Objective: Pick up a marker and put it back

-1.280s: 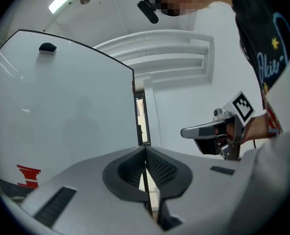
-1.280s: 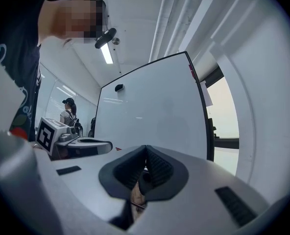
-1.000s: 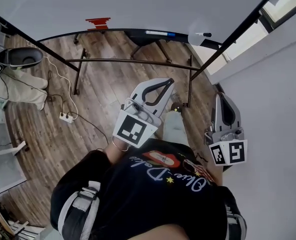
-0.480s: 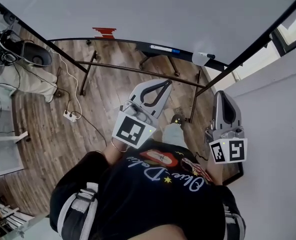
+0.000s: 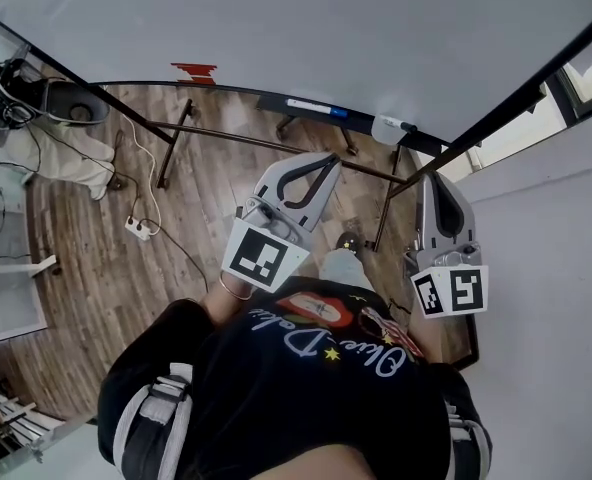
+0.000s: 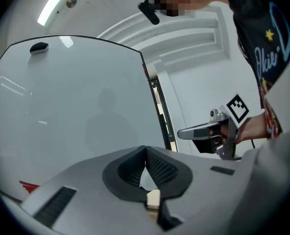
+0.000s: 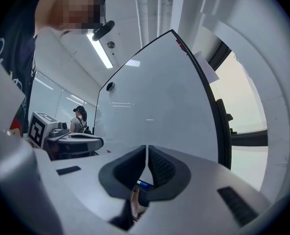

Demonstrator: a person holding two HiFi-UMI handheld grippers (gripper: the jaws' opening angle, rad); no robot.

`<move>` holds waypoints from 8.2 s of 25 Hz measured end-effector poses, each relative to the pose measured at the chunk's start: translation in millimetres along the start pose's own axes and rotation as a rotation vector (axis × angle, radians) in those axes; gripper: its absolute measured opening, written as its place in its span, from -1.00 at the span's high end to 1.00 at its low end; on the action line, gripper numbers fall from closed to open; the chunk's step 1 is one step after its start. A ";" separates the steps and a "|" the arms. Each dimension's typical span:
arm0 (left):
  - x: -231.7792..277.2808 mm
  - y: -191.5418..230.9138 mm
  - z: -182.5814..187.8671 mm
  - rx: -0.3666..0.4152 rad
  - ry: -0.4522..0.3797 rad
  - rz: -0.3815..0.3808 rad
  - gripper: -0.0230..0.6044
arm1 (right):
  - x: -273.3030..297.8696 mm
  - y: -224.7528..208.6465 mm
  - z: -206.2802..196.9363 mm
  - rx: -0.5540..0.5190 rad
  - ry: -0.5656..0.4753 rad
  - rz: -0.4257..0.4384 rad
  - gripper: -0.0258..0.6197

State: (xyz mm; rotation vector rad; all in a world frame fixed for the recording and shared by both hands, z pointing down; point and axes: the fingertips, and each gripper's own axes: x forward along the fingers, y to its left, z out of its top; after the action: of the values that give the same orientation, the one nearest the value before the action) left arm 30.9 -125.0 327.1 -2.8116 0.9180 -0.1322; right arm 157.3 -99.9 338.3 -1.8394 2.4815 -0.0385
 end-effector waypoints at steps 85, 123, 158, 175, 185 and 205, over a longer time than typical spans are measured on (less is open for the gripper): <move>66.3 90.5 -33.3 -0.033 0.071 0.085 0.92 | 107.3 -39.3 -54.7 -0.188 0.276 0.039 0.70; 70.7 89.0 -28.6 -0.060 0.025 0.028 0.92 | 84.6 -58.3 22.6 -0.159 0.151 -0.057 0.70; 80.1 91.4 -29.4 -0.054 0.036 0.039 0.92 | 96.9 -63.6 21.5 -0.117 0.128 -0.026 0.70; 76.1 105.1 -30.6 -0.030 0.061 0.092 0.92 | 118.2 -56.0 -9.0 -0.075 0.168 0.050 0.70; 68.8 109.1 -32.2 -0.028 0.081 0.124 0.91 | 126.4 -51.9 -35.0 -0.050 0.229 0.077 0.70; 58.6 113.9 -37.5 -0.019 0.111 0.164 0.92 | 143.3 -54.1 -71.7 -0.036 0.285 0.108 0.70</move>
State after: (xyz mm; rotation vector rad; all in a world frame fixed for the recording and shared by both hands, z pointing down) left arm 7.3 -255.4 343.0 -2.7547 1.1759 -0.2605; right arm 163.4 -253.6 408.8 -1.8235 2.7826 -0.2714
